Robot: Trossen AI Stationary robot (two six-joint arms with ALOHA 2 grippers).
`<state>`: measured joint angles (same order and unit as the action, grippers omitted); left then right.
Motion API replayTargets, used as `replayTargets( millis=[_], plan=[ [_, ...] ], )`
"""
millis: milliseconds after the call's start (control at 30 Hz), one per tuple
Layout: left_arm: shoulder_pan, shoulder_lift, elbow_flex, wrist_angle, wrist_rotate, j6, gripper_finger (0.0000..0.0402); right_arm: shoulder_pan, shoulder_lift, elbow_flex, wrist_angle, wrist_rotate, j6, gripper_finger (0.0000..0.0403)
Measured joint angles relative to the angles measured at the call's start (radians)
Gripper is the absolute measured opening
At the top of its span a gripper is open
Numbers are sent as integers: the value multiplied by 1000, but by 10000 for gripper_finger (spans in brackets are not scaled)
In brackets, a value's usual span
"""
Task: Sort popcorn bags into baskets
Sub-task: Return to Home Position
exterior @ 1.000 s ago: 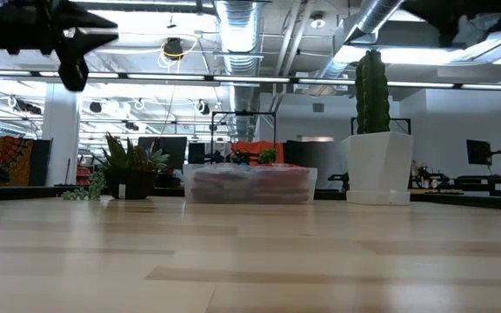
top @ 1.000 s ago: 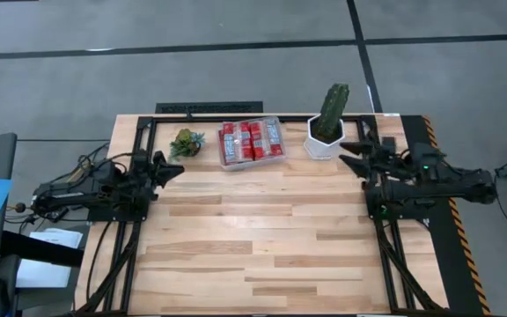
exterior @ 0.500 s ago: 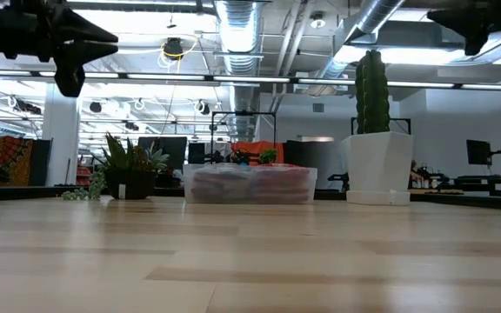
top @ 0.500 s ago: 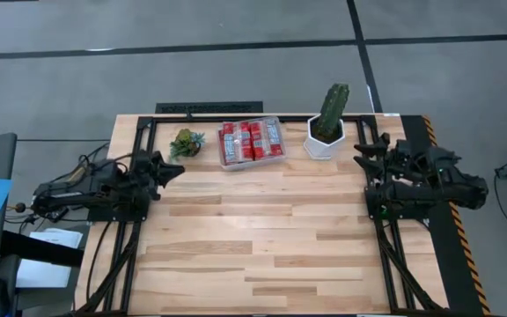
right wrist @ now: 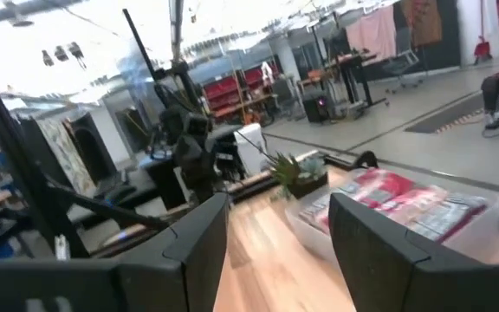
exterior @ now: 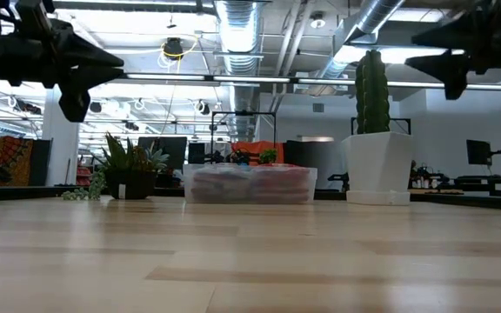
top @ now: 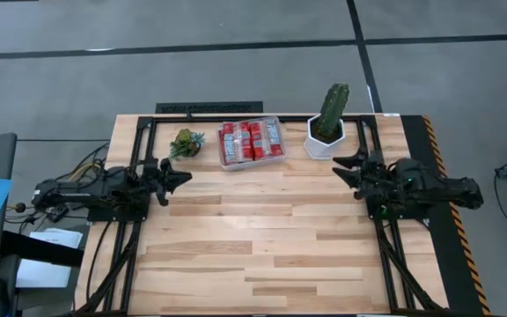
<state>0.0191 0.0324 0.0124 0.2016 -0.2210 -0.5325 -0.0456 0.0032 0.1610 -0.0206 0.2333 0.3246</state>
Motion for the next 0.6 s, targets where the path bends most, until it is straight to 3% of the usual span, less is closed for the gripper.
replayTargets(
  millis=[333, 600],
  plan=[
    [-119, 0, 0, -7, -99, 61, 54, 6, 0, -108, 82, -27, 35, 226],
    [-144, 0, 0, -31, -168, 21, 54, 33, 13, -153, 83, -29, 61, 221]
  ],
)
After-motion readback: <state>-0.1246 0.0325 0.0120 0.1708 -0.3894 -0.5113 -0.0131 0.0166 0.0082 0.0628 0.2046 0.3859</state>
